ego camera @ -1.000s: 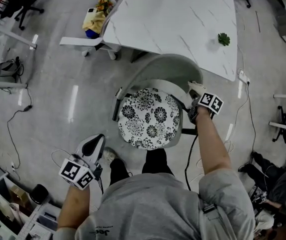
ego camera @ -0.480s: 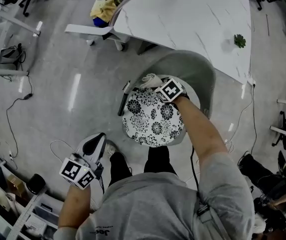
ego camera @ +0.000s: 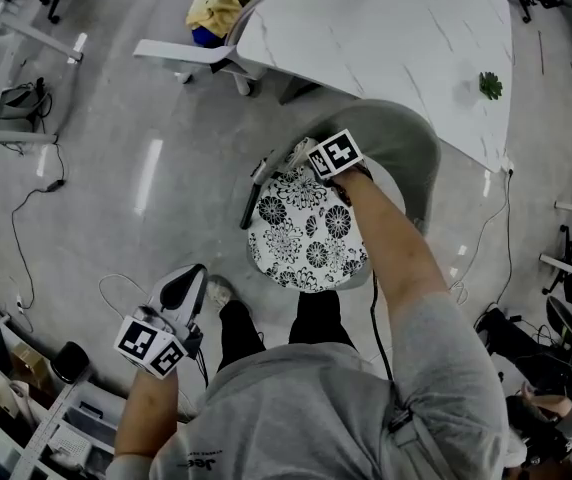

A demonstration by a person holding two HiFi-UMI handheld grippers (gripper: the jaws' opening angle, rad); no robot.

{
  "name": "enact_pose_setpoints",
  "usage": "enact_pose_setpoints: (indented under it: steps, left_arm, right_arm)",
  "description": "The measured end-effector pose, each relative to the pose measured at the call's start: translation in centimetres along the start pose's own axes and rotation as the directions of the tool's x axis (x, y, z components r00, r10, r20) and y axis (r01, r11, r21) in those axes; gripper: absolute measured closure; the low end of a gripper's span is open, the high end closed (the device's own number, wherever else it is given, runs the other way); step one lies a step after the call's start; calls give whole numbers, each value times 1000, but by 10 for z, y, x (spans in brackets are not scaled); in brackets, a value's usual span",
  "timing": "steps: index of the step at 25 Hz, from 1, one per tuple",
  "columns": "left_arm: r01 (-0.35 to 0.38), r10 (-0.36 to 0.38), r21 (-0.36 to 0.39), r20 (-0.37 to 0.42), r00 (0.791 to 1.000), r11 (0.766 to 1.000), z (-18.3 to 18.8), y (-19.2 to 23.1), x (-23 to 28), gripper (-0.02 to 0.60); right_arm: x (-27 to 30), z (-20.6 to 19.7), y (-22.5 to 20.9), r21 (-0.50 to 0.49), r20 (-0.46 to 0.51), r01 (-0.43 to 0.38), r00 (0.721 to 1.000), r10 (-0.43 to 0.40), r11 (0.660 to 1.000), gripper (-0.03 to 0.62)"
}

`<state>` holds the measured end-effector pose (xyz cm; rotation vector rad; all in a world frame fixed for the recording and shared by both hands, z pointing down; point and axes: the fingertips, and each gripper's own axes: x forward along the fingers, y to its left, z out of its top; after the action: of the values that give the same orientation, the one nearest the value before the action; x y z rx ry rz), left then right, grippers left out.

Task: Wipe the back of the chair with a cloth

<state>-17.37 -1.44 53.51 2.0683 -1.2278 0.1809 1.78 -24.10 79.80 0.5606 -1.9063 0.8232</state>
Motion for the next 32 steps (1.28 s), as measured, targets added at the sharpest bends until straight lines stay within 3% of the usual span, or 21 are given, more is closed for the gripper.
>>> enact_pose_setpoints:
  steps: [3, 7, 9, 12, 18, 21, 23, 26, 28, 30, 32]
  left_arm:
    - [4, -4, 0, 0, 1000, 1000, 2, -1, 4, 525]
    - [18, -18, 11, -11, 1000, 1000, 4, -7, 11, 525]
    - [27, -26, 19, -17, 1000, 999, 5, -12, 15, 525]
    - [42, -42, 32, -20, 999, 999, 8, -19, 23, 525]
    - [77, -76, 46, -23, 997, 996, 13, -36, 37, 525]
    - [89, -88, 53, -25, 996, 995, 13, -43, 38, 525]
    - [88, -86, 55, -22, 996, 995, 14, -44, 36, 525]
    - [76, -75, 54, -19, 997, 996, 13, -42, 29, 525]
    - [68, -67, 52, -19, 998, 996, 11, -39, 25, 525]
    - [67, -67, 50, -16, 998, 996, 5, -36, 21, 525]
    - [72, -72, 52, -13, 997, 996, 0, -32, 20, 525]
  right_arm:
    - [-6, -7, -23, 170, 52, 20, 998, -29, 985, 497]
    - [-26, -24, -64, 416, 117, 44, 988, -101, 908, 497]
    - [-41, -40, -89, 529, 146, 49, 978, -148, 847, 497]
    - [-72, -76, -127, 683, 175, 51, 957, -231, 729, 497]
    - [-129, -158, -159, 845, 209, 22, 907, -367, 534, 499]
    - [-149, -179, -159, 887, 239, -23, 879, -414, 462, 499]
    - [-158, -186, -159, 900, 254, -44, 863, -437, 435, 499]
    - [-164, -192, -160, 899, 256, -40, 855, -451, 435, 499]
    - [-162, -188, -157, 874, 255, -10, 861, -440, 487, 499]
    - [-154, -172, -147, 800, 267, 27, 878, -397, 599, 499]
    - [-140, -148, -126, 668, 277, 58, 906, -320, 742, 499]
